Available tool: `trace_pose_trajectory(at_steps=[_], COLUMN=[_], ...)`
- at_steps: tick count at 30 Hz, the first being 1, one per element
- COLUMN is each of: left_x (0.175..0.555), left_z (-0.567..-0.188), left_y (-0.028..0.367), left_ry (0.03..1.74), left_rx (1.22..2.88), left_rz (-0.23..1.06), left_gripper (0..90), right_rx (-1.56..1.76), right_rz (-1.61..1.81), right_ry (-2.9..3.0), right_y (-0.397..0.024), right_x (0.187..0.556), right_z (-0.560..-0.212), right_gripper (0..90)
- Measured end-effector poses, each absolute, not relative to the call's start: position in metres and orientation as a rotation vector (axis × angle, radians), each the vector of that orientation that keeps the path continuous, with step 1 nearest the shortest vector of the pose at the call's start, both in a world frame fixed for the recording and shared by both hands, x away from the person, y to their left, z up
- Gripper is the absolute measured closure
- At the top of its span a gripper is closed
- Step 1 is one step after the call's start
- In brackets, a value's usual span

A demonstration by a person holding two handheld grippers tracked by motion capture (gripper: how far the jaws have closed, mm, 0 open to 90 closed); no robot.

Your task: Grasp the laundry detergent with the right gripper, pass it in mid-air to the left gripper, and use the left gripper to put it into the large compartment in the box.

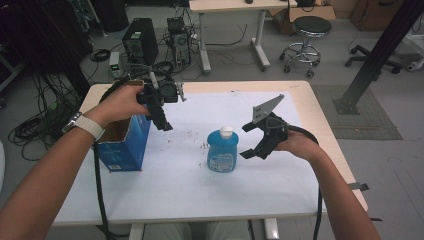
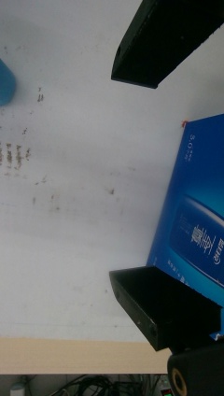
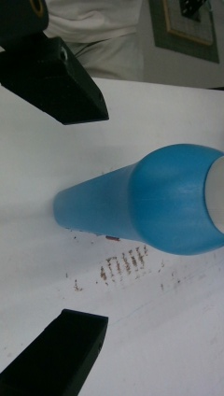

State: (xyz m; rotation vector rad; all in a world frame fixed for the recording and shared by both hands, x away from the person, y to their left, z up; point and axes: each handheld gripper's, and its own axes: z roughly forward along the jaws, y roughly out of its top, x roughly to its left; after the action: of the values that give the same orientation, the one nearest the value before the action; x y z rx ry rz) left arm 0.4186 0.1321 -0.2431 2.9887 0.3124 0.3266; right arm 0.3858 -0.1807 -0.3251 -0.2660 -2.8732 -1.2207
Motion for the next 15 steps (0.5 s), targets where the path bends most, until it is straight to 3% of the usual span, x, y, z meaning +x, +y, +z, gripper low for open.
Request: trace_pose_trajectory(at_steps=[15], left_x=[0.418], left_z=[-0.242], left_y=[0.132], left_ry=[0.318], left_rx=[2.991], left_rz=[0.329], left_gripper=[6.3], right_rx=[-0.303], right_rz=[-1.275], right_ry=[-2.822], right_y=[-0.189], right_x=[0.385], right_z=[-0.337], right_gripper=[3.3])
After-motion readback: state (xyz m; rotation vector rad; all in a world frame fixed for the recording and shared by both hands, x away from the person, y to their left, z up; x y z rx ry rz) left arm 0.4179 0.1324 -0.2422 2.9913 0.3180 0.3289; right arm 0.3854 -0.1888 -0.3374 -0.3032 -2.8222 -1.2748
